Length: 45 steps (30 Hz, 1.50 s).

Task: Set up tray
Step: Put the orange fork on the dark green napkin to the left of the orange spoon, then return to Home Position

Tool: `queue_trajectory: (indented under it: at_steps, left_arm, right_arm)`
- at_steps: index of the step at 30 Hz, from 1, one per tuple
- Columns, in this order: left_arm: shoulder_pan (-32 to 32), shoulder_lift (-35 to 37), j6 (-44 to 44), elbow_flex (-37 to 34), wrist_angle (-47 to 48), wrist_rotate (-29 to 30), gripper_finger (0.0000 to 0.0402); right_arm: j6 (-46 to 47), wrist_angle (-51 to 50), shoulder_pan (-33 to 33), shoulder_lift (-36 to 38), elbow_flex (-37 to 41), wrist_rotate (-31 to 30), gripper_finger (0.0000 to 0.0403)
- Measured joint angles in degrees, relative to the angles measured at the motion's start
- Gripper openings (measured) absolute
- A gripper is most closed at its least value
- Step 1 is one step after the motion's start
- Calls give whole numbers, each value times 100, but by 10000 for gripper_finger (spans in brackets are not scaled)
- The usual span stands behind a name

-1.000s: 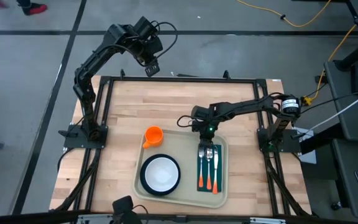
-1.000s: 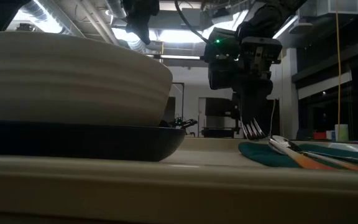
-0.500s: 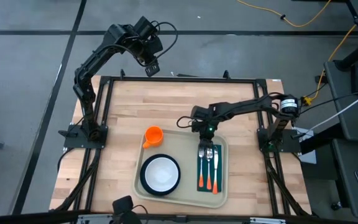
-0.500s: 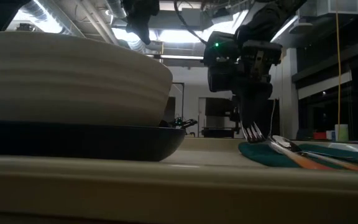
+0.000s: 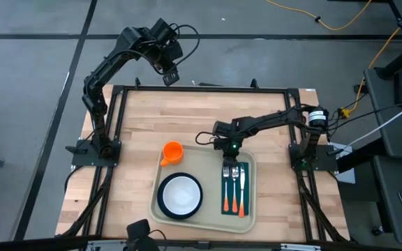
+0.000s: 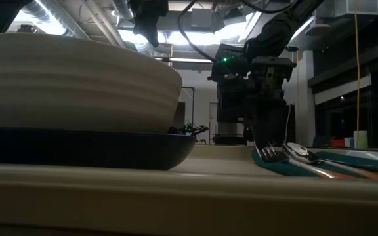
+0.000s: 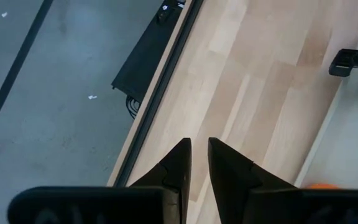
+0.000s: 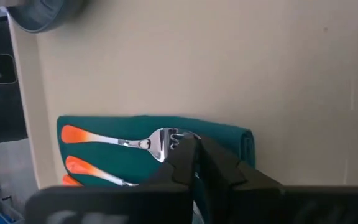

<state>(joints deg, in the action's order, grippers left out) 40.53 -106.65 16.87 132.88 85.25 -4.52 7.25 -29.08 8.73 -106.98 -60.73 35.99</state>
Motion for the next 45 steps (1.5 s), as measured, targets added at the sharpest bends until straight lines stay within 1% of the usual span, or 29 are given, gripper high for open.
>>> queue_trajectory:
  at_steps: [10,14,18,23,28,30,32,36,38,39,41,43,45]
  left_arm:
    - [0,0,45,0,0,-2,49]
    - [0,0,57,0,0,-2,51]
    - [0,0,113,0,2,-2,49]
    - [0,0,113,0,36,-2,48]
    - [0,17,130,0,257,-59,52]
    - [2,135,199,-7,405,-263,50]
    - [34,389,217,-7,428,-656,49]
    - [254,1252,546,-5,232,-1867,48]
    - [342,1751,727,-3,155,-2281,47]
    - [375,1995,825,4,153,-2406,47]
    - [387,2442,994,5,181,-2417,47]
    - [387,2832,980,-79,206,-2422,47]
    - [383,3202,793,-269,212,-2627,47]
  right_arm:
    - [202,11,4,-4,0,-34,93]
    - [318,-23,13,2,-14,6,115]
    - [296,-177,57,10,-250,188,131]
    - [203,-566,201,13,-726,201,145]
    - [-128,-1501,405,15,-1536,12,147]
    - [-377,-1962,524,53,-2006,-137,147]
    - [-655,-2306,666,174,-2504,-370,147]
    - [-922,-2467,1045,711,-3389,-1209,147]
    - [-1080,-2278,1235,1144,-3695,-1647,147]
    - [-1216,-2145,1322,1392,-3761,-1732,147]
    - [-1473,-1752,1488,1996,-3728,-1582,147]
    - [-1656,-1334,1606,2681,-3482,-1151,147]
    - [-1648,-1009,1707,3435,-3031,-723,147]
